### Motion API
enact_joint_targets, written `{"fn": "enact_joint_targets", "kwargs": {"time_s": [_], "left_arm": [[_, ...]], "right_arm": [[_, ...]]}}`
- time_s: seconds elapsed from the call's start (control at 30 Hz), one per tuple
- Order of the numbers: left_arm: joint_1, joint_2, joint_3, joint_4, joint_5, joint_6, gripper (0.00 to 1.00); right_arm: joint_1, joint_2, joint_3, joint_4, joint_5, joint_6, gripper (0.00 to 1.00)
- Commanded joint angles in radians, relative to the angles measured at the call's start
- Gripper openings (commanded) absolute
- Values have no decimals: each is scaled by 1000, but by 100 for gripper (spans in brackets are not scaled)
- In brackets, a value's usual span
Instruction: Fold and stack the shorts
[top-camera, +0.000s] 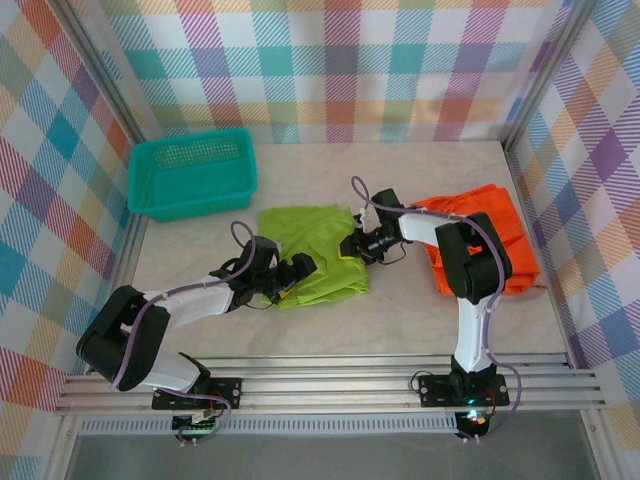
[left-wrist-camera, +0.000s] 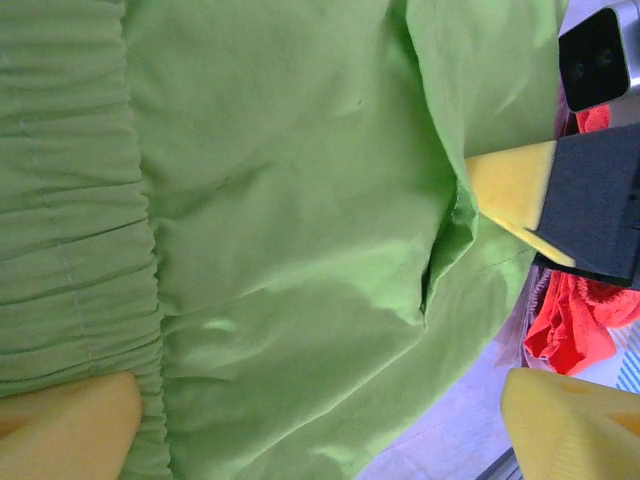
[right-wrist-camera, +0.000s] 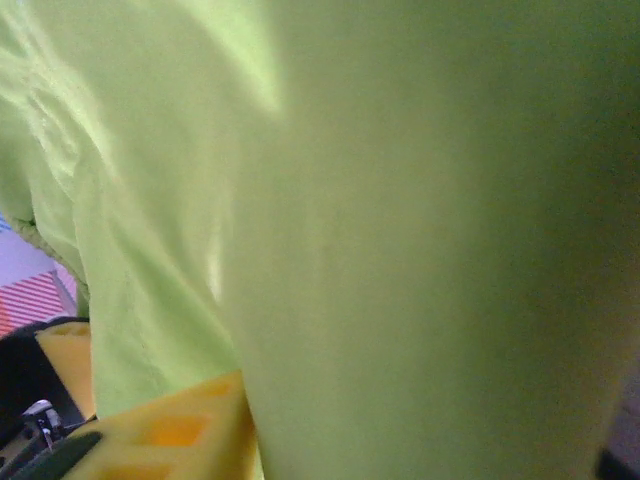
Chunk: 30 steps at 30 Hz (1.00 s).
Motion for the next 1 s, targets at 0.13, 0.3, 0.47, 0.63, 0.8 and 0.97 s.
{"fn": "enact_joint_targets", "kwargs": {"time_s": [0.13, 0.3, 0.47, 0.63, 0.8, 0.97], "left_arm": [[-2, -103, -45, -140, -112, 27, 95], [14, -276, -13, -240, -192, 68, 97], [44, -382, -3, -291, -219, 88, 100], [61, -417, 4, -303, -220, 102, 100], [68, -398, 5, -281, -201, 100, 100], [69, -370, 7, -251, -183, 92, 100]], "right_arm": [[20, -46, 17, -83, 95, -71, 9], [33, -124, 83, -272, 272, -164, 0], [39, -195, 181, -479, 434, -228, 0], [39, -255, 282, -652, 557, -268, 0], [39, -294, 384, -809, 691, -301, 0], [37, -318, 451, -926, 809, -345, 0]]}}
